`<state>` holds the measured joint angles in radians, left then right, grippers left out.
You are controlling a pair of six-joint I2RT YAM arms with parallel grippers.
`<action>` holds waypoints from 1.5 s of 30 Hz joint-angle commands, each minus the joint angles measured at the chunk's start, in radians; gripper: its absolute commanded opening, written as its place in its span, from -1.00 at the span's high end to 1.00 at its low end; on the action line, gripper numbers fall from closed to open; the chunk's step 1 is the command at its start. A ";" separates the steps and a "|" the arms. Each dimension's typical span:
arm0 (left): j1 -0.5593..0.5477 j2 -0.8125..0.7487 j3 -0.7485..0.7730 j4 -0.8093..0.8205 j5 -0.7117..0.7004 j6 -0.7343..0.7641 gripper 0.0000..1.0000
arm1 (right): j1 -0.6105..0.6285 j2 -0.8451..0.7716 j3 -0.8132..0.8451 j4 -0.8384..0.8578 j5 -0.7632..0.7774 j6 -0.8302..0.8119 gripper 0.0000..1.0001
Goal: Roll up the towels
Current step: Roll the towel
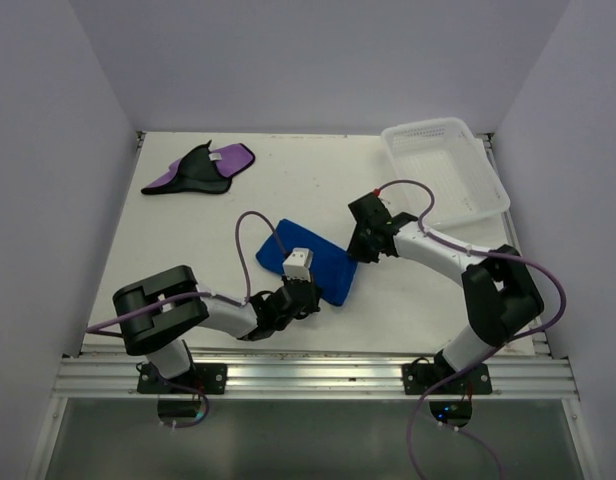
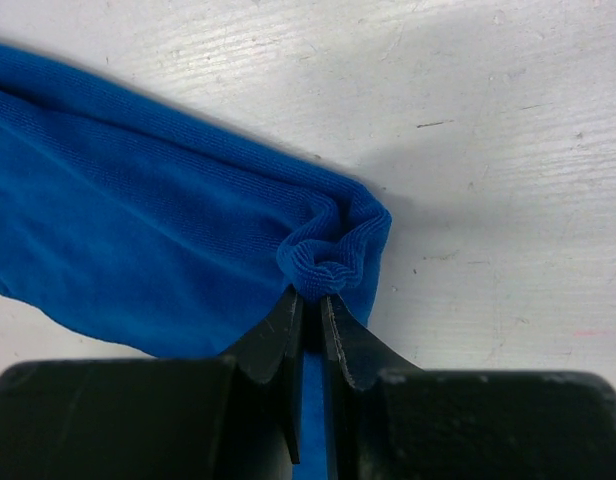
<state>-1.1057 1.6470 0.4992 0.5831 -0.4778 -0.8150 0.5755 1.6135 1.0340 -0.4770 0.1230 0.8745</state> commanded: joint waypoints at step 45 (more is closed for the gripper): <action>0.017 -0.383 -0.064 -0.013 0.016 0.109 1.00 | -0.002 0.206 0.110 0.094 -0.026 0.066 0.65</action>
<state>-1.0946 1.2545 0.4282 0.4660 -0.5003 -0.7845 0.5758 1.7943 1.1458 -0.4072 0.0841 0.9272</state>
